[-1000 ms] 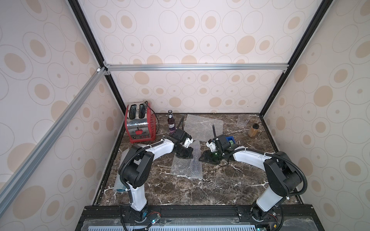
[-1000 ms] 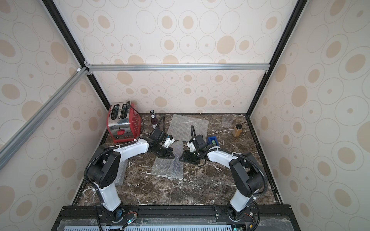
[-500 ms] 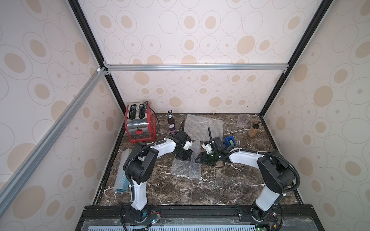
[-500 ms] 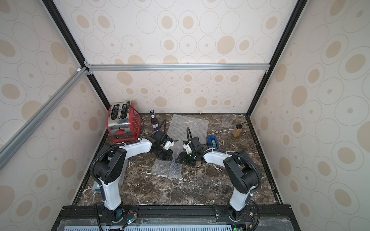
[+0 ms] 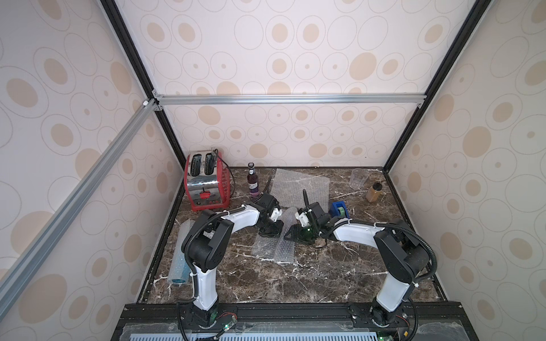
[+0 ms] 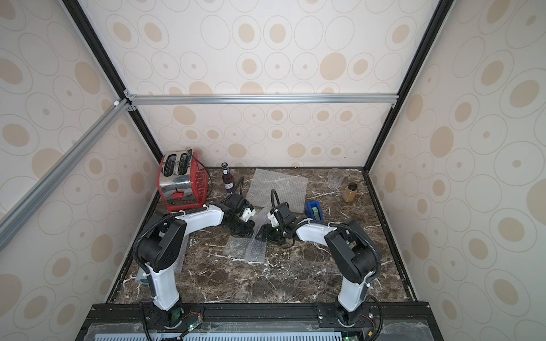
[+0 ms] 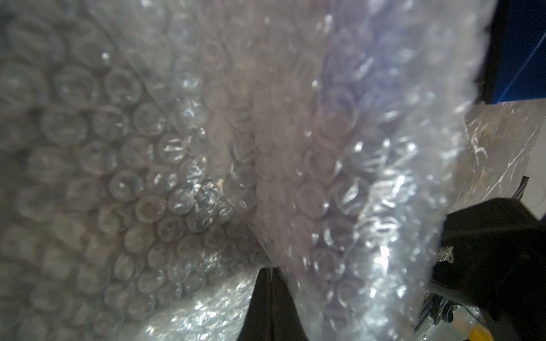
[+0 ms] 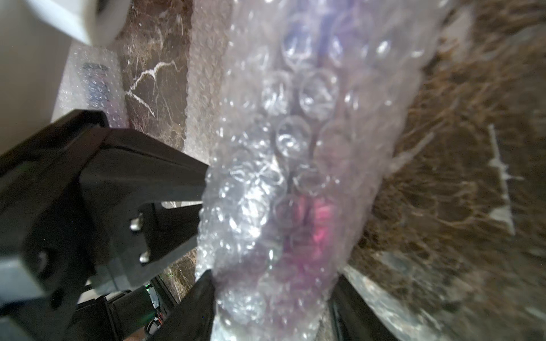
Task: Wrap wine bottles in bubble wrap
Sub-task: Wrap the wine bottle in bubble wrap.
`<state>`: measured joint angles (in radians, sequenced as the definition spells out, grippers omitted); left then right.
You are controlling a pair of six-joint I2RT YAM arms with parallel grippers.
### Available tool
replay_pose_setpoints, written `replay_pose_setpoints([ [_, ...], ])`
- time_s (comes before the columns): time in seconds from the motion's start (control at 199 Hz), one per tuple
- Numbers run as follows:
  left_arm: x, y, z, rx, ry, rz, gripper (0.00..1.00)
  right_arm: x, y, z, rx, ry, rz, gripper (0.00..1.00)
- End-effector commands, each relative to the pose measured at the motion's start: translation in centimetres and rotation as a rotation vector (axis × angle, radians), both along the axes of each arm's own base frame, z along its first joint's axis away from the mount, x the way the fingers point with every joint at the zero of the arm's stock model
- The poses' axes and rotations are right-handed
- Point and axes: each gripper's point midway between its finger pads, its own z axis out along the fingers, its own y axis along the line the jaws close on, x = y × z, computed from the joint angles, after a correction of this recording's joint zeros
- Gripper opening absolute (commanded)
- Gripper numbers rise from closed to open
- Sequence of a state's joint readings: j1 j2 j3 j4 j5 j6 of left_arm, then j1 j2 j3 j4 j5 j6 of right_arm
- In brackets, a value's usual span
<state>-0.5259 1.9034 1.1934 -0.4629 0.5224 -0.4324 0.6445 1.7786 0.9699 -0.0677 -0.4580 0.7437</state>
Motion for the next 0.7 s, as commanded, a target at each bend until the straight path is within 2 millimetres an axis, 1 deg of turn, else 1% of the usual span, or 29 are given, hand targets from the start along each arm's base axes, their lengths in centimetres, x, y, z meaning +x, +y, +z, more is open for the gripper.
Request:
replay_pose_setpoints([
  [0.0, 0.3, -0.2, 2.9, -0.029, -0.047, 0.009, 0.14, -1.4, -2.6, -4.0, -0.179, 0.081, -0.061, 0.59],
  [0.04, 0.4, 0.5, 3.3, -0.006, -0.068, 0.018, 0.21, -1.3, -3.1, -4.1, -0.200, 0.073, -0.079, 0.58],
  [0.11, 0.7, 1.6, 4.1, 0.042, -0.125, 0.010, 0.25, -1.1, -3.7, -4.2, -0.234, 0.066, -0.100, 0.58],
  [0.166, 0.7, 2.3, 4.9, 0.063, -0.162, -0.005, 0.32, -1.0, -3.9, -4.3, -0.249, 0.074, -0.107, 0.58],
  [0.246, 0.4, 2.8, 6.1, 0.017, -0.176, 0.009, 0.39, -0.8, -3.8, -4.1, -0.249, 0.077, -0.118, 0.58],
  [0.306, -0.1, 2.4, 6.5, -0.039, -0.176, 0.010, 0.42, -0.6, -3.6, -4.0, -0.231, 0.072, -0.131, 0.58],
  [0.402, -1.2, 1.7, 5.9, -0.110, -0.144, 0.003, 0.45, -0.5, -3.6, -3.9, -0.240, 0.077, -0.137, 0.58],
  [0.472, -1.5, 1.4, 5.8, -0.138, -0.136, 0.004, 0.46, -0.4, -3.5, -3.7, -0.237, 0.074, -0.144, 0.58],
  [0.522, -1.6, 1.5, 5.2, -0.137, -0.129, 0.020, 0.46, -0.4, -3.4, -3.7, -0.223, 0.070, -0.154, 0.58],
  [0.628, -1.9, 1.2, 4.2, -0.157, -0.109, 0.016, 0.45, -0.3, -3.4, -3.8, -0.215, 0.074, -0.167, 0.58],
  [0.698, -1.9, 1.2, 3.7, -0.155, -0.097, 0.024, 0.41, -0.4, -3.2, -3.7, -0.208, 0.076, -0.165, 0.58],
])
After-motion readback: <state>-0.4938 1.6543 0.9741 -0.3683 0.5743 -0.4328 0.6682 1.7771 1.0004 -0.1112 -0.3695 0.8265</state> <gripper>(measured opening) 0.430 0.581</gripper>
